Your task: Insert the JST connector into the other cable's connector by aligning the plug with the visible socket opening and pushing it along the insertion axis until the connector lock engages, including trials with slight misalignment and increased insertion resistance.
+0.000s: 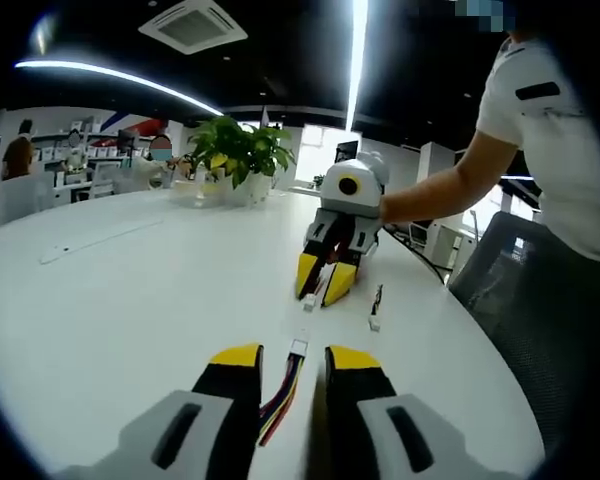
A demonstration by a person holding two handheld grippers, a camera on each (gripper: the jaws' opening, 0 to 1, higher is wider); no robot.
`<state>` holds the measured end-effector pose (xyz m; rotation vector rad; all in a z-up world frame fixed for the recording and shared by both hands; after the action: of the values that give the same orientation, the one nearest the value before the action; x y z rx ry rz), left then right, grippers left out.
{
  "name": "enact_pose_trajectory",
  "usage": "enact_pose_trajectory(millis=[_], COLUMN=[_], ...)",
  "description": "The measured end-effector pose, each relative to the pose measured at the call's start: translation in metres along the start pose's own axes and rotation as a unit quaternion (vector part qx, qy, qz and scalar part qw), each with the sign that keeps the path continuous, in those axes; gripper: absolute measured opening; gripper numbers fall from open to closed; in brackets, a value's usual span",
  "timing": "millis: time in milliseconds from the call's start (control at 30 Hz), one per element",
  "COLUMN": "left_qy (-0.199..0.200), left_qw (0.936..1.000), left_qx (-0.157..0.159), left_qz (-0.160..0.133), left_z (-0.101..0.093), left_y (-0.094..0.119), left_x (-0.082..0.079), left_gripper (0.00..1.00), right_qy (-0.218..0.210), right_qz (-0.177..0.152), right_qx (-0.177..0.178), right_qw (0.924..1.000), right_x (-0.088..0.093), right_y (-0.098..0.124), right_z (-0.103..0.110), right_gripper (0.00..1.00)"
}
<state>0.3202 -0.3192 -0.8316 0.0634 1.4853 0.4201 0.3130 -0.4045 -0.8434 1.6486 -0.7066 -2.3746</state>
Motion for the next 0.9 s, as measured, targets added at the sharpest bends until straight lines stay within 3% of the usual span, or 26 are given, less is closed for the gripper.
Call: enact_pose_trajectory(millis=[300,900], left_qy=[-0.002,-0.012], left_qw=[0.9999,0.9995], left_qx=[0.01,0.027], left_qz=[0.002,0.011], left_z=[-0.0026,-0.0077], left_y=[-0.0047,-0.0098], left_x=[0.0011,0.0037], left_gripper=[0.15,0.08], right_qy=[0.007,0.018], right_qz=[-0.004,0.005], right_qx=[-0.004,-0.028], right_qw=[1.0,0.9994], right_x=[-0.0004,0.0015], right_y=[-0.0005,0.0011], right_z=[-0.0008,0.003], right_gripper=[0.05,0.05])
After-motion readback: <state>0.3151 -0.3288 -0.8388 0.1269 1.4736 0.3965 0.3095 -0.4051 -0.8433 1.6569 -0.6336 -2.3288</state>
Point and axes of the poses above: the point that each gripper's makers call its tool centre point, and the gripper's own axes: y roughly backward along the fingers, z roughly to its left, x roughly out of its underside, the point moved 1 cm from there along y, roughly backward along the fingers, and after that the axes turned 15 degrees about -y, right-handed, at the moved point
